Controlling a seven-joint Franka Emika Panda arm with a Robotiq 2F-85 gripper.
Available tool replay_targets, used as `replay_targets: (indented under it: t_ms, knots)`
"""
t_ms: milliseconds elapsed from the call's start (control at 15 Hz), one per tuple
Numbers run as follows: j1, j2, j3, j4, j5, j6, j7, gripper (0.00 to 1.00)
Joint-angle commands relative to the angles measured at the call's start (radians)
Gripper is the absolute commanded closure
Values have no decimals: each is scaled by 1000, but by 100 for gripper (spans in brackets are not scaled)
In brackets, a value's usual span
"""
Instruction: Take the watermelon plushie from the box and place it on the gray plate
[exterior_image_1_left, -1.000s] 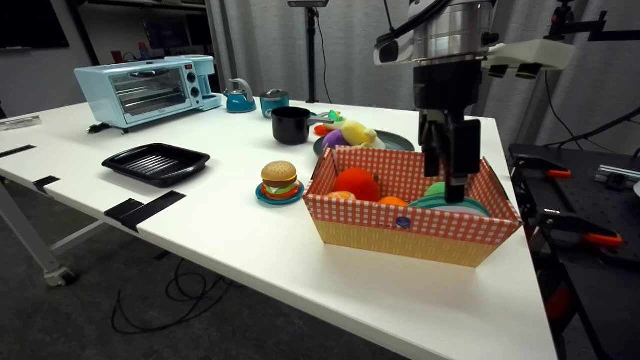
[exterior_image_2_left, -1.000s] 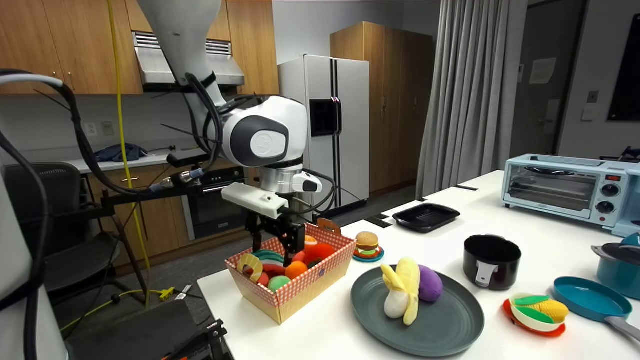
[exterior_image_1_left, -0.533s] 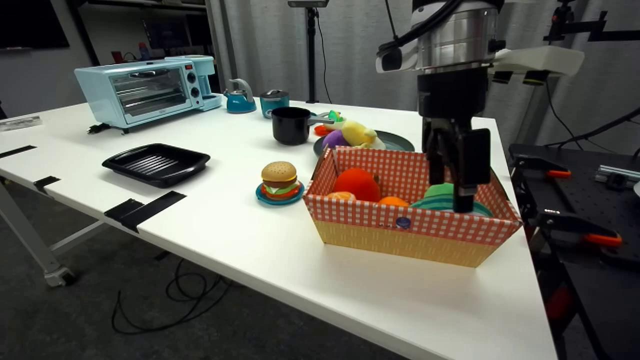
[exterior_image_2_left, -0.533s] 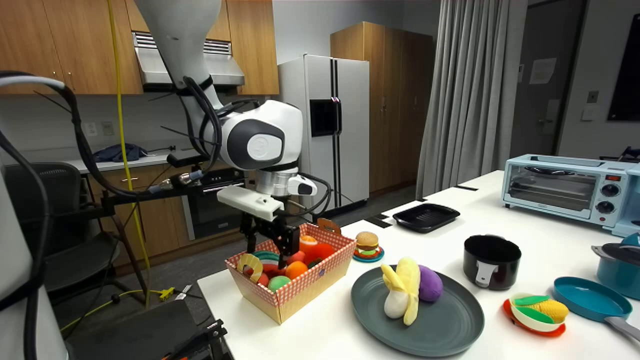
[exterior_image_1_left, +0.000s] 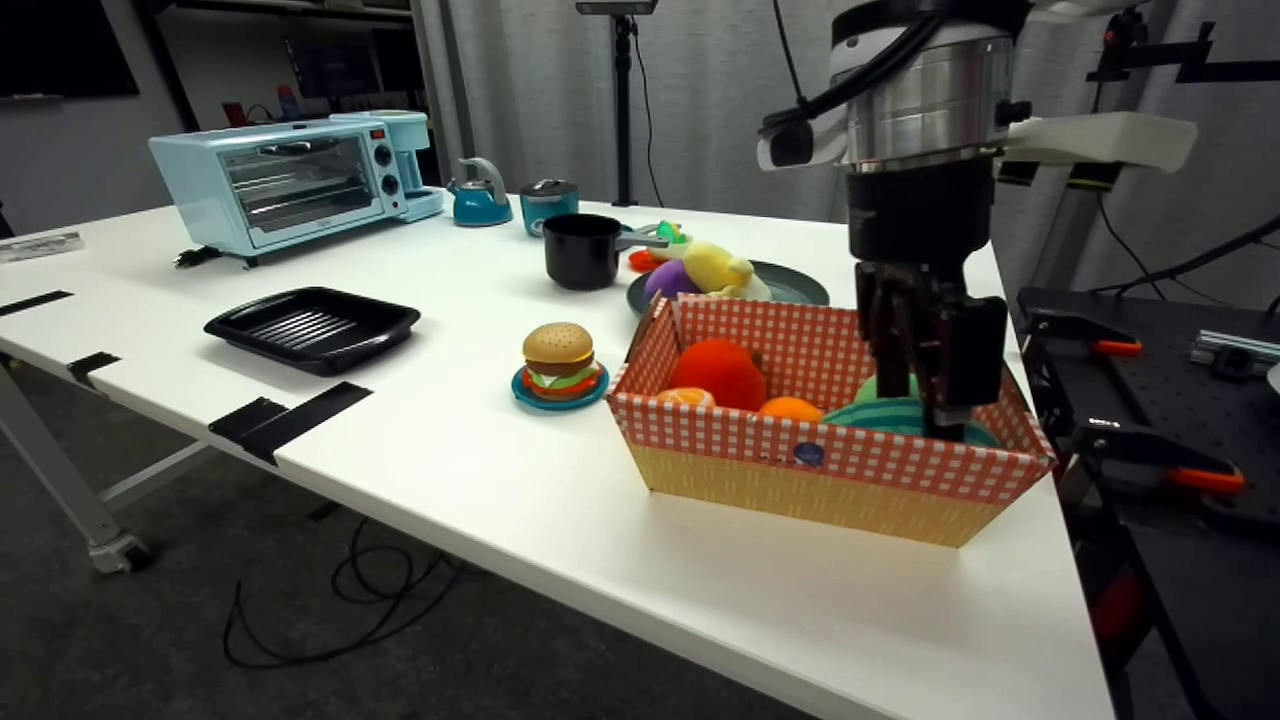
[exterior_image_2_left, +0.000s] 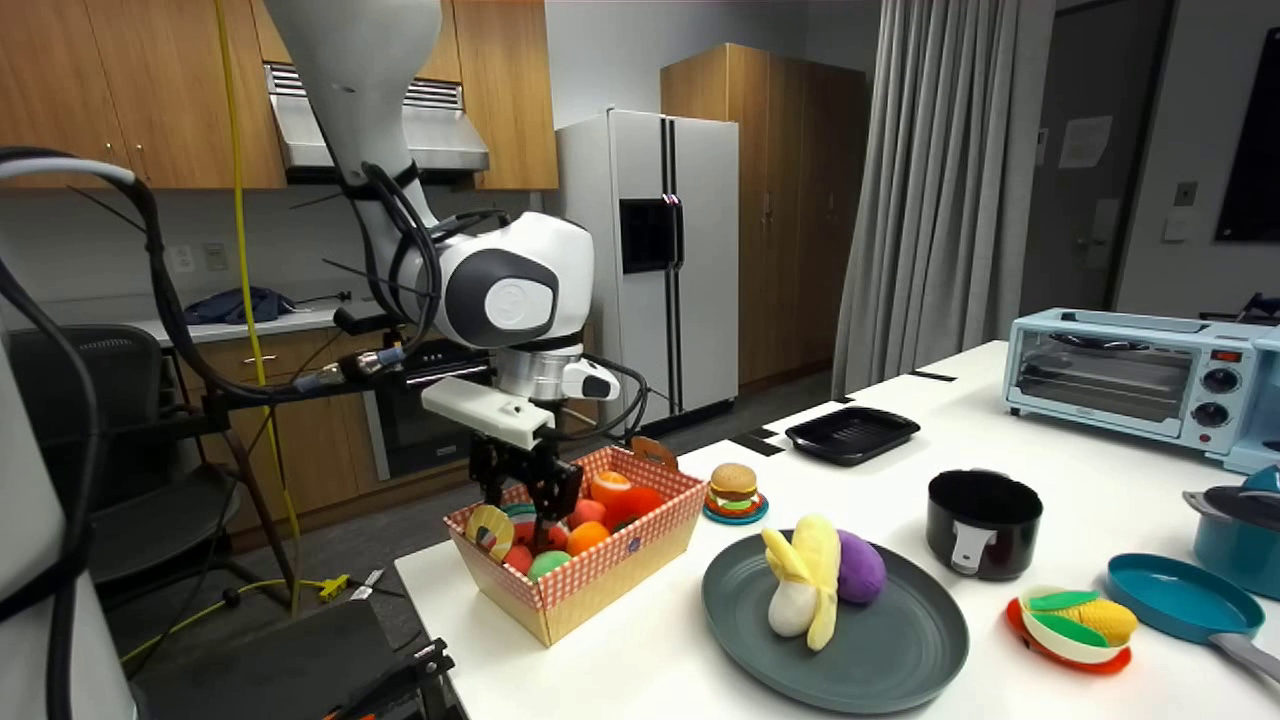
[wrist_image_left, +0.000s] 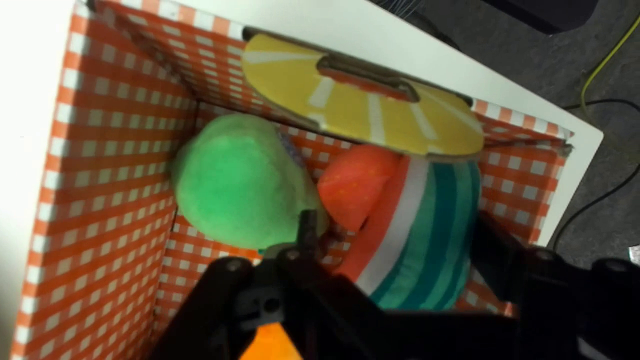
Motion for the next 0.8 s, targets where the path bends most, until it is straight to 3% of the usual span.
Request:
replay_targets:
  t_ms: [0,400,733]
  knots:
    - [0,15,9,0,35,4,-17,55]
    - [-3,16,4,-1,12,-2,2,97]
    - [-7,-11,-10,8,-8,-15,18,99]
